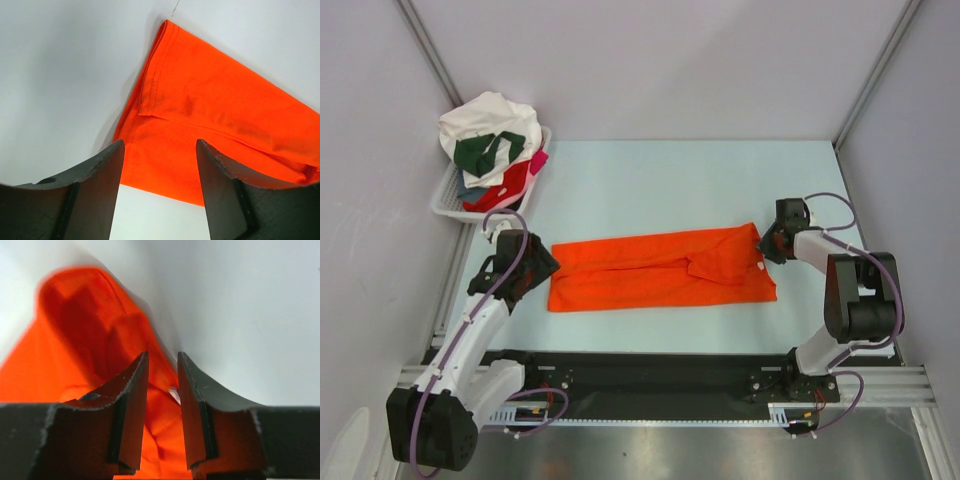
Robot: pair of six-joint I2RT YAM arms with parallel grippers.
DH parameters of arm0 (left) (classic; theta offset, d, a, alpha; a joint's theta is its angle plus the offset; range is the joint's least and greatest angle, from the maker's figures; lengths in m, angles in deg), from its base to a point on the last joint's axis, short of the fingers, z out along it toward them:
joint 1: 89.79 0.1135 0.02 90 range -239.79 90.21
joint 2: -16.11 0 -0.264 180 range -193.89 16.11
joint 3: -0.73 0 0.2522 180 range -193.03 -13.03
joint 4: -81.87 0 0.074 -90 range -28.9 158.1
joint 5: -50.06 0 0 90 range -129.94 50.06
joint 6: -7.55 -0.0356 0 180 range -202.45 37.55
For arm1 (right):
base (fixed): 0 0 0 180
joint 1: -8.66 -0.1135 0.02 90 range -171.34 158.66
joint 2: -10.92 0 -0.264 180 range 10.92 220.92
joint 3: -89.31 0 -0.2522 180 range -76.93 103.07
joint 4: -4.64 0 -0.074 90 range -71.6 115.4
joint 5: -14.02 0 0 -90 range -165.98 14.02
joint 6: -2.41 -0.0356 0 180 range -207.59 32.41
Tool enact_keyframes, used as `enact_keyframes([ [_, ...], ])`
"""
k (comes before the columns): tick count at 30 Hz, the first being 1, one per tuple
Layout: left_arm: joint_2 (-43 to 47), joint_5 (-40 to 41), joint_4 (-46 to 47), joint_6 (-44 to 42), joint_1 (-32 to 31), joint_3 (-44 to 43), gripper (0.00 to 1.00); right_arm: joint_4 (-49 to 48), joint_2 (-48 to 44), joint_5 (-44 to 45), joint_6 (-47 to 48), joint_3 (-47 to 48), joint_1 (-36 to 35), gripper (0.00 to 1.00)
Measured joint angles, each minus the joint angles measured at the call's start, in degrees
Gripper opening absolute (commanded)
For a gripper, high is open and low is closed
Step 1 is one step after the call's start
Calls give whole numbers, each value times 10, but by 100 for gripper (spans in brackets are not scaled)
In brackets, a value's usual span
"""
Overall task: Fold and stack the t-shirts
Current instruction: Fold the tshirt
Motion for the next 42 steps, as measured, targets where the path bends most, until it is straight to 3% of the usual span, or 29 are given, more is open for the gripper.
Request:
enact_keyframes([
  [4,0,-2,0,-1,0,0,64,-21,28,-6,0,21,1,30],
  [8,3,-3,2,-1,0,0,65,-36,57,-7,0,44,4,0],
  [16,1,-16,31,-5,-2,17,64,-39,154,-24,-4,158,33,0],
  [22,-24,-23,54,-6,-21,37,64,-5,303,-47,-3,367,41,0],
  [28,-82,-32,90,-10,-63,39,64,60,530,-105,5,729,20,0],
  [31,-115,-34,104,-14,-82,39,65,77,622,-133,9,880,-2,12],
  [32,-126,-36,108,-16,-86,39,65,79,636,-141,9,902,-11,37],
  [34,-148,-42,115,-23,-88,35,65,70,640,-158,6,912,-24,56],
  [37,-184,-47,123,-30,-88,20,64,58,620,-163,12,882,-39,57],
  [42,-230,-52,151,-35,-88,-2,63,34,535,-171,16,743,-26,57],
])
